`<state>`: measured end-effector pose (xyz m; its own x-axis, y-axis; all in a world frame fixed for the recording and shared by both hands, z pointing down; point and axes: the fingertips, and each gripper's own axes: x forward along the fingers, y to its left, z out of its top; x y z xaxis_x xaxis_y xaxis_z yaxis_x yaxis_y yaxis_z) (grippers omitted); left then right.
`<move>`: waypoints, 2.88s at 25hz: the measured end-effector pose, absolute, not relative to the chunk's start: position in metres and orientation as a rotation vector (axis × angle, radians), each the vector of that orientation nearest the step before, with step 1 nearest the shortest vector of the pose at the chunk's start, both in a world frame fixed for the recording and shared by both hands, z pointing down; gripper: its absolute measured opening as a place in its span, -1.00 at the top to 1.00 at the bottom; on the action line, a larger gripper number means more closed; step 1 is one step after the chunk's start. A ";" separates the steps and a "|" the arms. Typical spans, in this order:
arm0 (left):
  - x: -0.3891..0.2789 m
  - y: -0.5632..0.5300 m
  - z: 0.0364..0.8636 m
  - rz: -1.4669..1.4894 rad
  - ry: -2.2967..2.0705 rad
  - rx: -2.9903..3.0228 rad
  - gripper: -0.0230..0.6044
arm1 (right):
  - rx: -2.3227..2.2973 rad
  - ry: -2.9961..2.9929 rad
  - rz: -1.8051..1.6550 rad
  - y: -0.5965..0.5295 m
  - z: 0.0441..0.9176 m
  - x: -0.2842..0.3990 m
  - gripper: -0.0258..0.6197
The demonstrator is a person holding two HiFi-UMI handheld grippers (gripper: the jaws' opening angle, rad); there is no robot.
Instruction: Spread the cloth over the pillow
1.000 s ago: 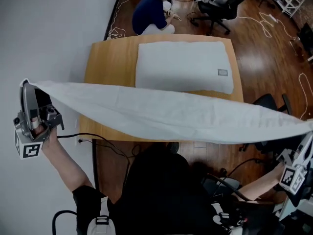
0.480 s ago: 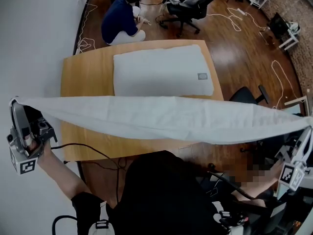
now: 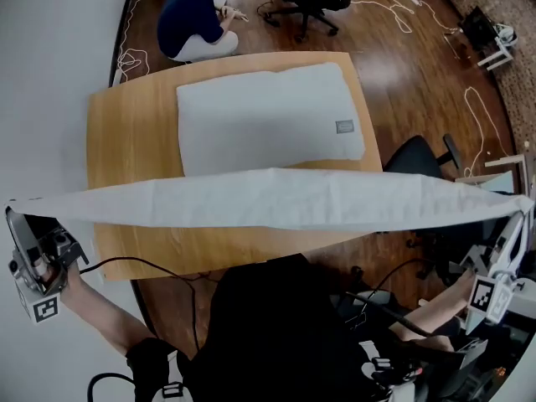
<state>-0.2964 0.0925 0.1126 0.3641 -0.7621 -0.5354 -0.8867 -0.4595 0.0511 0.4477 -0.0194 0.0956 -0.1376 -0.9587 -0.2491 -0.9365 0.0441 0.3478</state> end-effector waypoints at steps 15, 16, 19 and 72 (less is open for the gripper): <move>-0.328 -0.044 0.180 0.698 1.876 -2.322 0.90 | 1.794 -2.459 -0.390 -0.243 0.193 0.425 0.89; -0.332 -0.061 0.190 0.686 1.894 -2.342 0.90 | 1.761 -2.480 -0.376 -0.261 0.201 0.420 0.89; -0.352 -0.128 0.225 0.698 1.931 -2.402 0.90 | 1.656 -2.559 -0.320 -0.333 0.235 0.405 0.89; -0.349 -0.347 0.536 0.043 2.309 -2.782 0.91 | 0.949 -2.658 0.857 -0.535 0.502 0.241 0.91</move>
<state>-0.3492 -0.3466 0.5365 0.2291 -0.9340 0.2742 -0.9232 -0.1192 0.3654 0.2408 -0.5351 0.5022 -0.7764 -0.5194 0.3571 -0.6301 0.6274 -0.4576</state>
